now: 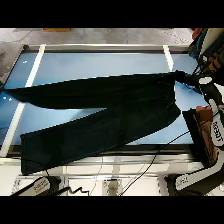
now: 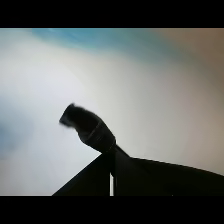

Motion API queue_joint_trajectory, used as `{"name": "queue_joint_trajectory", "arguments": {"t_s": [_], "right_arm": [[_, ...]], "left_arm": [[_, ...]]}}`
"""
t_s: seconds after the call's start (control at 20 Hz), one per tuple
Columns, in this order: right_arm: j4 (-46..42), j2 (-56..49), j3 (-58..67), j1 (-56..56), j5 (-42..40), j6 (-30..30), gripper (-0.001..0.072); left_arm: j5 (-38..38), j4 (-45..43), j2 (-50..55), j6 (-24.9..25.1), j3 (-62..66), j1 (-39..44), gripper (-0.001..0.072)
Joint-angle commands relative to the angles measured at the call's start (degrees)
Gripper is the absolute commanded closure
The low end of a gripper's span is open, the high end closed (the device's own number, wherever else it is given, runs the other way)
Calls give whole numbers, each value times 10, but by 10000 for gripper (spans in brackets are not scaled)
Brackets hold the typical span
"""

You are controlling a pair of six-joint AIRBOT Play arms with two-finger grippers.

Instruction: Fold the clothes and pants, and hang the long-sleeved shirts on hangers.

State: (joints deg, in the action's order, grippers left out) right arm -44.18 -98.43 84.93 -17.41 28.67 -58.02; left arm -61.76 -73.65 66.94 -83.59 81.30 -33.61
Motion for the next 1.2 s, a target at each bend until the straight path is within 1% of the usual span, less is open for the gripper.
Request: {"name": "queue_joint_trajectory", "arguments": {"t_s": [0.0, 0.1, 0.2, 0.25, 0.35, 0.45, 0.55, 0.7, 0.85, 0.95, 1.05, 1.15], "right_arm": [[-36, 28, 1, 0, 16, 0, 675], [-43, 40, 1, 0, 22, 0, 676], [-43, 42, 0, 0, 23, 0, 676], [-43, 41, 0, 0, 23, 0, 676], [-43, 40, 0, 0, 18, 0, 676], [-43, 35, -1, 0, 8, 0, 675], [-43, 28, -1, 0, -2, 0, 675], [-43, 16, -1, 0, -22, 0, 675], [-42, 10, -1, 0, -53, 0, 675], [-36, 5, -1, 0, -71, -1, 675], [-24, -4, -1, 0, -87, -1, 675], [-9, -19, -1, 2, -108, -19, 675]], "left_arm": [[-78, -49, -91, 0, 0, -7, 686], [-125, -80, -110, 0, 0, -7, 687], [-155, -125, -97, -19, -8, -7, 687], [-156, -136, -80, -26, -21, -7, 687], [-143, -123, -25, -26, -55, -7, 686], [-102, -61, 52, -26, -75, -2, 685], [-31, -6, 123, -26, -75, 9, 685], [72, 71, 175, -26, -75, 21, 685], [160, 82, 182, -26, -75, 41, 685], [200, 82, 182, -26, -75, 54, 684], [231, 82, 183, -26, -75, 67, 684], [243, 82, 187, -26, -75, 75, 684]]}}
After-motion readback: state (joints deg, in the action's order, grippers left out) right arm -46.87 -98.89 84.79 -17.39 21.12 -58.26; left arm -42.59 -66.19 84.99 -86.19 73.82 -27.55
